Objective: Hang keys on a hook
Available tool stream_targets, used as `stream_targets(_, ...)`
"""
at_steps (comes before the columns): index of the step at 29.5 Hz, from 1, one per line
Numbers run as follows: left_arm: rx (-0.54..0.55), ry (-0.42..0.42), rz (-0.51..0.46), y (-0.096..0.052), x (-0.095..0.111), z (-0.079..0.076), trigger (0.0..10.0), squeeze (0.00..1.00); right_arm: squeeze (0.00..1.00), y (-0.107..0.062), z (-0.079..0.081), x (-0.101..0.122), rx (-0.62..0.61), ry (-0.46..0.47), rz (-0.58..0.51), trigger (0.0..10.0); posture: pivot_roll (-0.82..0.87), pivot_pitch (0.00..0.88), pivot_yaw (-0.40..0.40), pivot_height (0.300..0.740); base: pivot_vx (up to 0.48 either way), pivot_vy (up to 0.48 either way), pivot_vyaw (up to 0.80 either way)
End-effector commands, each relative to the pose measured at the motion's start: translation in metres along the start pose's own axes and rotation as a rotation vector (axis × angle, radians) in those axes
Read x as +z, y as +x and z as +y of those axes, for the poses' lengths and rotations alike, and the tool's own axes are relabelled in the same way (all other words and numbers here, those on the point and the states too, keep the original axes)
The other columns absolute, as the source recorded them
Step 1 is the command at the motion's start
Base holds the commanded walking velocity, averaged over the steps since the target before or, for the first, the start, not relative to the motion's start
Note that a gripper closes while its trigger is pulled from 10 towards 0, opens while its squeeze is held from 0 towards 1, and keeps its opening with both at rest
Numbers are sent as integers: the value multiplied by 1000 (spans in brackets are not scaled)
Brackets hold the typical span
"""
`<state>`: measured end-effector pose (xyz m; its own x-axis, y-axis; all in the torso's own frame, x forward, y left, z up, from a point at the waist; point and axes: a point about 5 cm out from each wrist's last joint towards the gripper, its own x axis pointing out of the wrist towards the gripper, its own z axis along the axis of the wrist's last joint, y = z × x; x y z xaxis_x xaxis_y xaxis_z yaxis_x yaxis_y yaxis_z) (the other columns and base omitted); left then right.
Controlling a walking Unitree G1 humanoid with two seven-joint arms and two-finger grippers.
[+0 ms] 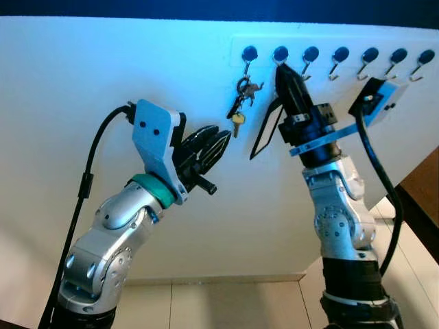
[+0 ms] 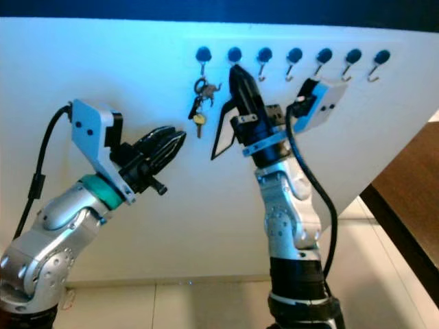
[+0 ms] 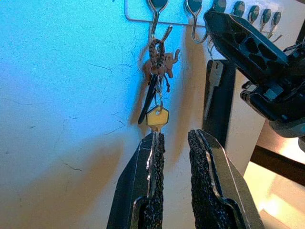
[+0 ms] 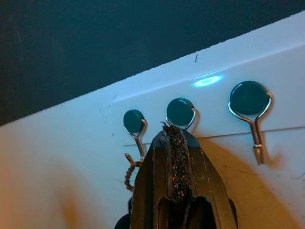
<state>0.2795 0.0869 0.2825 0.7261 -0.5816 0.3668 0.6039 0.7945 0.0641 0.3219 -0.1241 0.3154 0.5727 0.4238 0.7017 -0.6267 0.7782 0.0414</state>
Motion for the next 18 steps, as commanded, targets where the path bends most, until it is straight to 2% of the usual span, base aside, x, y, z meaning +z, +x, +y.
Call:
stream_targets(1, -12, -10, 21, 0, -3, -1, 10000, 0, 0, -3, 5, -3, 37, -30, 21, 10000, 80, 134, 100, 740, 0, 0, 0)
stream_targets(2, -12, -10, 21, 0, -3, -1, 10000, 0, 0, -3, 5, -3, 37, -30, 21, 10000, 80, 134, 100, 740, 0, 0, 0)
stream_targets(4, -10, -11, 22, 0, -3, -1, 10000, 0, 0, -2, 7, 0, 62, -97, 31, 10000, 80, 139, 98, 740, 0, 0, 0)
stream_targets(9, -9, -11, 23, 0, -3, -1, 10000, 0, 0, -3, 6, 1, 64, -126, 43, 10000, 77, 139, 100, 740, 0, 0, 0)
stream_targets(15, -9, -13, 24, 0, -4, -1, 10000, 0, 0, -16, -20, -9, -123, -166, 96, 10000, 78, 141, 101, 740, 0, 0, 0)
stream_targets(17, -9, -13, 24, 0, -4, -1, 10000, 0, 0, -16, -20, -9, -123, -166, 96, 10000, 78, 141, 101, 740, 0, 0, 0)
stream_targets(18, -9, -13, 24, 0, -4, -1, 10000, 0, 0, -20, -25, -14, -159, -172, 116, 10000, 79, 143, 101, 740, 0, 0, 0)
